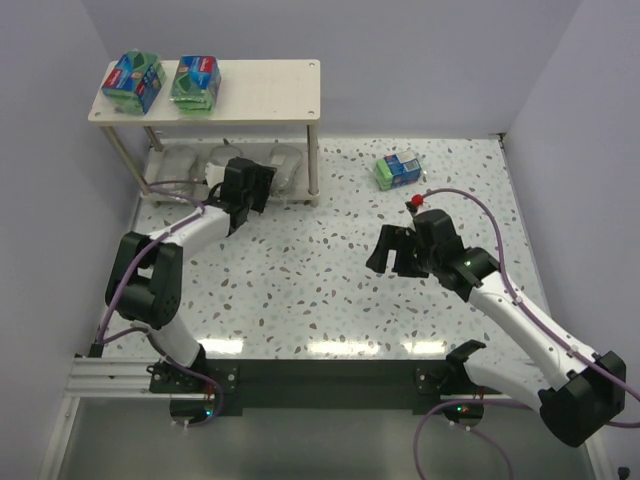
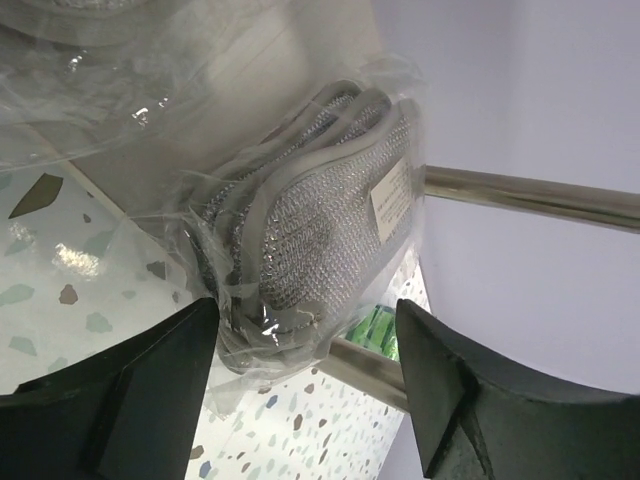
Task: Place and organize the cleaning sponges onto the shelf
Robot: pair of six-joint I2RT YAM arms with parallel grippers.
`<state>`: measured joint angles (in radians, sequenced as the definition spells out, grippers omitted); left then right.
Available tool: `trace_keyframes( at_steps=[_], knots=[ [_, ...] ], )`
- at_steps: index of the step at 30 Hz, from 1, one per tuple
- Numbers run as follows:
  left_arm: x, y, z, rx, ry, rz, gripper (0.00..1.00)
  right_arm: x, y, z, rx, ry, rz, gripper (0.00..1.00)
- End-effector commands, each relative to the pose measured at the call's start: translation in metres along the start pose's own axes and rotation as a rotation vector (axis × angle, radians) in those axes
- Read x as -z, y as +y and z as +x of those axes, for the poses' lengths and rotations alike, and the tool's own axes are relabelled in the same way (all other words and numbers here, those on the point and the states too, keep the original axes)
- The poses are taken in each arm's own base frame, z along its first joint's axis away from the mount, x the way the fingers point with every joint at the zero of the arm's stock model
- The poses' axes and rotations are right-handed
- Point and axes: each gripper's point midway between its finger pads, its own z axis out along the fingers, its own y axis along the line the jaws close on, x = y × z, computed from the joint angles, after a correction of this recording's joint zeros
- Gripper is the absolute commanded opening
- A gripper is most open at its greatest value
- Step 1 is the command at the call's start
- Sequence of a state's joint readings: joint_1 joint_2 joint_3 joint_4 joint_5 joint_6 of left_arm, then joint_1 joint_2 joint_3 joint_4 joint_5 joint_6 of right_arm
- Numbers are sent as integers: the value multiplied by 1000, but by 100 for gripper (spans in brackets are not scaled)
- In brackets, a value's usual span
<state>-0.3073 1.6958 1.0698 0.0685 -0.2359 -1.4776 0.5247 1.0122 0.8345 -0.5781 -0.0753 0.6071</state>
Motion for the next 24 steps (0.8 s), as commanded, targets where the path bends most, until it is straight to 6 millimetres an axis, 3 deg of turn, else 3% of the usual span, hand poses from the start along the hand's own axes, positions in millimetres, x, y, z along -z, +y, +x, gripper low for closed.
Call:
trace_keyframes(
  at_steps=[1, 5, 6, 8, 9, 10, 12, 13, 15, 16, 18, 19, 20, 21, 22, 23, 24],
  knots=[
    [16, -39, -11, 4, -7, 127, 77, 2, -4, 1, -9, -7, 13, 87],
    [42, -51, -7, -31, 14, 212, 82, 3, -7, 1, -8, -14, 26, 88],
    [47, -43, -5, -41, 23, 207, 84, 3, -8, 1, -4, -17, 33, 88],
    [69, -51, -6, -48, 33, 254, 84, 4, -11, -1, -2, -25, 48, 89],
    [74, -37, 2, -74, 67, 240, 85, 4, -13, -4, 6, -35, 63, 89],
    [90, -41, 2, -81, 79, 270, 85, 4, -12, -6, 9, -38, 63, 90],
    [103, -19, 15, -119, 143, 258, 85, 1, -18, -14, 16, -59, 109, 92],
    [117, -22, 15, -132, 156, 292, 85, -1, -20, -19, 14, -70, 126, 93],
    [127, 2, 26, -196, 209, 266, 85, -10, -26, -33, -1, -73, 171, 94],
    [141, 1, 29, -246, 228, 305, 85, -14, -28, -42, -10, -91, 183, 95],
    [152, 23, 44, -309, 297, 307, 84, -22, -36, -68, -55, -123, 202, 95],
    [164, 22, 45, -331, 311, 343, 84, -36, -42, -73, -73, -107, 219, 95],
    [173, 25, 53, -390, 345, 385, 84, -36, -42, -102, -91, -176, 211, 95],
    [176, 36, 58, -418, 367, 388, 84, -39, -44, -116, -78, -204, 223, 95],
    [186, 37, 60, -441, 384, 419, 83, -56, -52, -124, -71, -193, 260, 96],
    [195, 41, 69, -487, 437, 459, 83, -52, -52, -157, -75, -265, 282, 96],
    [200, 49, 73, -511, 462, 471, 83, -59, -57, -168, -94, -267, 303, 97]
  ],
)
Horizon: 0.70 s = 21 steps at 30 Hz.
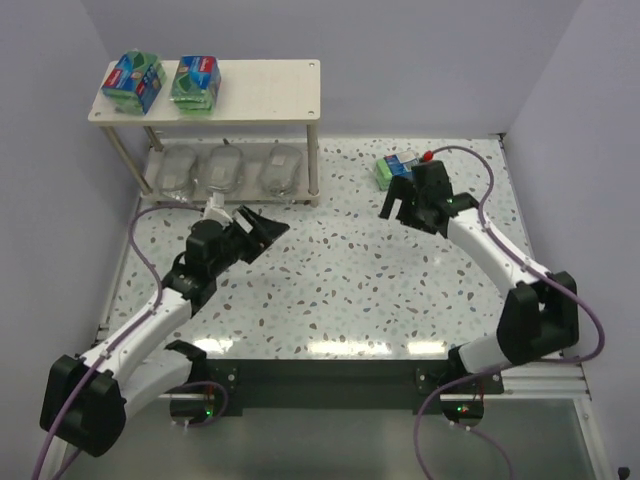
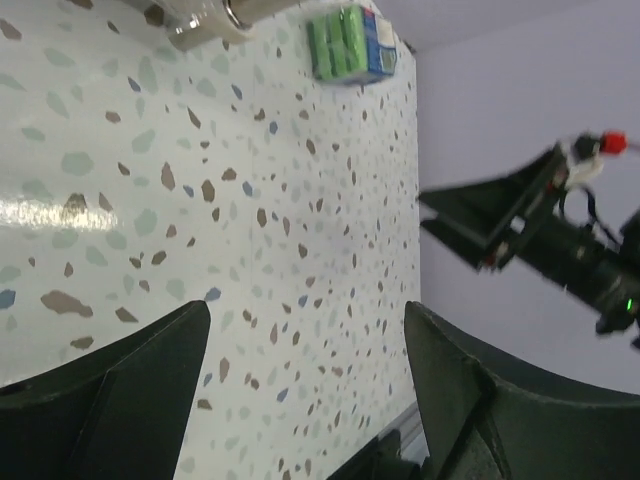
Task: Place and organize the cleaning sponges onto the shelf
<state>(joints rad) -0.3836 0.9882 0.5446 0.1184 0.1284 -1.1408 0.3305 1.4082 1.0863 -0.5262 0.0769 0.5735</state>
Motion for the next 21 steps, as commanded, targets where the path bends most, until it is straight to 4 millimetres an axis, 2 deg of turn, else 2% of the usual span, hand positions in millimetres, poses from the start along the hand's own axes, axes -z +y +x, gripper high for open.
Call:
trace_keyframes(
  at_steps=[1, 2, 3, 4, 7, 8, 11, 12, 16, 17, 18, 21],
  knots=[
    [20, 0, 37, -170, 164, 102, 83, -26, 8, -76, -33, -153, 46, 97],
    [24, 6, 46, -201, 201, 106, 83, -29, 6, -99, -79, -181, 56, 97],
    [26, 11, 51, -213, 220, 103, 83, -36, 5, -107, -157, -187, 64, 97],
    [29, 14, 55, -233, 232, 108, 83, -53, 2, -112, -208, -194, 75, 97],
    [35, 25, 69, -254, 278, 115, 83, -73, -3, -136, -417, -270, 57, 95],
    [38, 28, 74, -260, 303, 123, 83, -84, -8, -138, -510, -285, 79, 95],
    [42, 33, 81, -281, 344, 118, 83, -102, -7, -149, -633, -315, 63, 94],
    [43, 33, 81, -290, 345, 121, 83, -117, -7, -145, -689, -300, 68, 93],
    [50, 41, 82, -329, 354, 88, 83, -140, 5, -167, -747, -329, 1, 92],
    [50, 42, 81, -335, 348, 82, 83, -145, 7, -168, -766, -324, 0, 92],
    [52, 42, 80, -343, 344, 82, 83, -155, 3, -165, -774, -318, 17, 92],
    [54, 45, 80, -361, 345, 68, 83, -164, -4, -170, -832, -338, 40, 88]
  ],
)
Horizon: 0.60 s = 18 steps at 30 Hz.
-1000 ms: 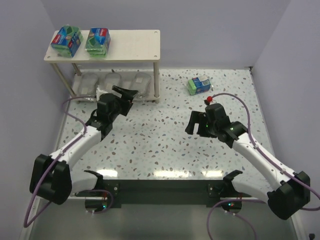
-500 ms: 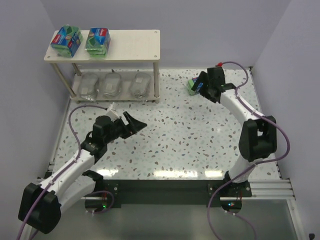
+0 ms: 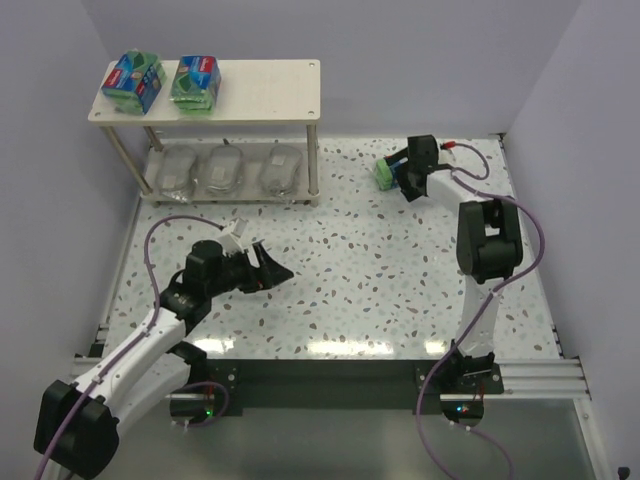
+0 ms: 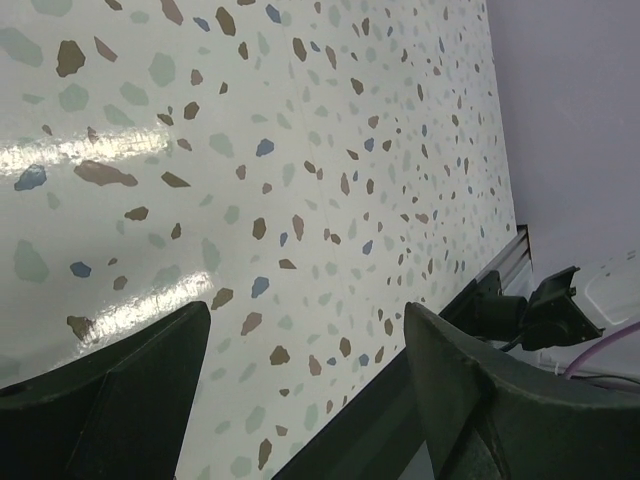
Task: Place and organize the cleaning sponges onto the shelf
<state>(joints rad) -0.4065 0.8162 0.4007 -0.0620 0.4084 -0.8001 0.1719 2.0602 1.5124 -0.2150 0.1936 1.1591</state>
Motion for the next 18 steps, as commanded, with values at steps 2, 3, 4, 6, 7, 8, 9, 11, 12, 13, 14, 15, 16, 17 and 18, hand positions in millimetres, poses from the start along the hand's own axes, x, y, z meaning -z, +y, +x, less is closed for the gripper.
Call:
trace_keyframes(
  at_steps=[2, 3, 4, 6, 7, 8, 9, 11, 12, 13, 14, 15, 16, 17, 18],
  knots=[
    [5, 1, 3, -63, 21, -11, 83, -9, 26, -29, -183, -104, -48, 85],
    [6, 1, 2, -65, 15, -16, 83, -12, 24, -29, -192, -109, -39, 80],
    [6, 4, 3, -68, 18, -29, 83, -17, 18, -29, -200, -113, -22, 78],
    [7, 4, -1, -77, 7, -37, 83, -20, 16, -32, -210, -126, -15, 70],
    [8, 6, -1, -80, 7, -51, 83, -24, 14, -32, -211, -126, -9, 68],
    [8, 6, -2, -81, 4, -53, 83, -26, 13, -31, -204, -116, -9, 66],
    [8, 7, -1, -80, 7, -57, 83, -28, 11, -30, -196, -108, -8, 56],
    [8, 7, -1, -79, 4, -59, 83, -31, 7, -29, -167, -97, -12, 44],
    [7, 8, -2, -76, 2, -61, 83, -31, 4, -28, -162, -90, -9, 34],
    [7, 7, -3, -76, -1, -59, 83, -33, -5, -26, -159, -83, -3, 29],
    [6, 7, -3, -74, 0, -61, 83, -31, -5, -27, -150, -84, -15, 25],
    [6, 8, -4, -72, -2, -66, 83, -32, -8, -25, -146, -70, -20, 18],
    [6, 6, -5, -73, -6, -64, 83, -34, -17, -24, -145, -64, -12, 15],
    [6, 7, -6, -72, -7, -65, 83, -34, -21, -24, -135, -57, -12, 10],
    [6, 6, -6, -73, -9, -66, 83, -32, -22, -24, -131, -52, -22, 3]
  ],
)
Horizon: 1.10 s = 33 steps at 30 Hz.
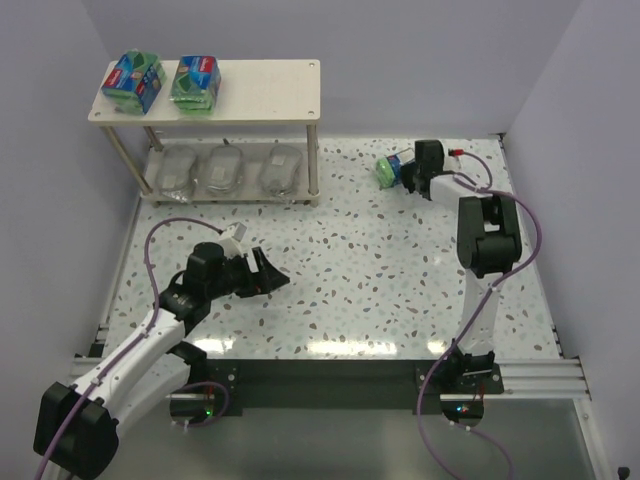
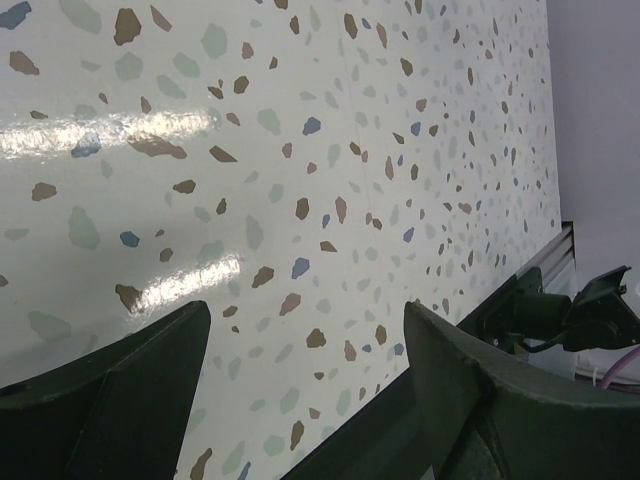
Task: Place and organize the cleaning sponges onto the shelf
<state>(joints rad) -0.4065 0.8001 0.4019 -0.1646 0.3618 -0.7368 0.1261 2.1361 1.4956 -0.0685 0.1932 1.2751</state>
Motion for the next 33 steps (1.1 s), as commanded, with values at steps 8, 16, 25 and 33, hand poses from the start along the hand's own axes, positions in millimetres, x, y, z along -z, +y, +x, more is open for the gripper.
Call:
trace_keyframes(
  at_steps=[8, 16, 25, 33],
  knots=[
    [8, -18, -30, -34, -83, 7, 83, 39, -18, 6, 87, 133, -136, 0],
    [-6, -9, -33, 55, -110, -23, 84, 140, -64, 76, 142, 328, -182, 0],
    [-35, -25, -34, 155, -125, -1, 87, 243, -93, 185, 250, 401, -247, 0],
    [-45, -34, -20, 274, -86, 51, 88, 258, -121, 255, 339, 486, -239, 0]
  ],
)
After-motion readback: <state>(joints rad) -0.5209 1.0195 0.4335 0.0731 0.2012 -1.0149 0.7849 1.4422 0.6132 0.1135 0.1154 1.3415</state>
